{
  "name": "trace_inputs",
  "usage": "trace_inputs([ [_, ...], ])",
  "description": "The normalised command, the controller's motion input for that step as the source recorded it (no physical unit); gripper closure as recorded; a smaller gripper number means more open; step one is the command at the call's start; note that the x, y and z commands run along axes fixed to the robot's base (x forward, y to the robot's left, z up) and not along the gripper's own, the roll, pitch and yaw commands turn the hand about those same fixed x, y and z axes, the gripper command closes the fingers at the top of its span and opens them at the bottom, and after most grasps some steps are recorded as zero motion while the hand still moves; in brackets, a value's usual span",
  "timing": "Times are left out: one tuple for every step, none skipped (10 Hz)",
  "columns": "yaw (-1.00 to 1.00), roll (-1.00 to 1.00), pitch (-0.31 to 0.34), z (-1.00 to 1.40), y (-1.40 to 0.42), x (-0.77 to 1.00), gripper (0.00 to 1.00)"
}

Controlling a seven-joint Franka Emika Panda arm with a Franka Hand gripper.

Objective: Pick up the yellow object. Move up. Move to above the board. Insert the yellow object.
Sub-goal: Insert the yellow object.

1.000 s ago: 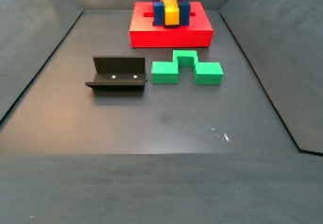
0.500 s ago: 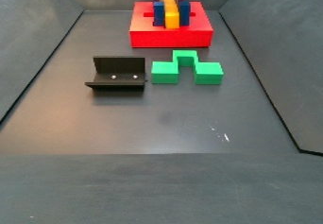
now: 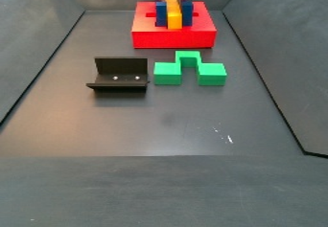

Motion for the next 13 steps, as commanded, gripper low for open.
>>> trace_inputs([
  [-0.04, 0.04, 0.010, -0.17, 0.12, 0.09, 1.00],
  [-0.06, 0.02, 0.014, -0.15, 0.08, 0.13, 1.00],
  [-0.06, 0.05, 0.000, -0.17, 0.01, 0.15, 1.00],
  [0.00, 0.05, 0.000, -0.25, 0.00, 0.10, 1.00],
  [0.00, 0.07, -0.019, -0.31, -0.04, 0.08, 1.00],
  [0.01, 0.09, -0.020, -0.28, -0.08, 0.05, 1.00],
  [0.00, 0.09, -0.003, -0.22, -0.07, 0.03, 1.00],
  [0.00, 0.11, 0.000, -0.19, -0.02, 0.03, 1.00],
  [-0.03, 0.13, 0.004, -0.15, 0.00, 0.07, 1.00],
  [0.00, 0.08, 0.000, -0.12, 0.00, 0.05, 1.00],
  [0.00, 0.10, 0.000, -0.23, -0.05, 0.04, 1.00],
  [0.00, 0.12, -0.004, -0.31, -0.07, 0.01, 1.00],
  [0.00, 0.15, -0.001, -0.33, -0.05, 0.01, 1.00],
])
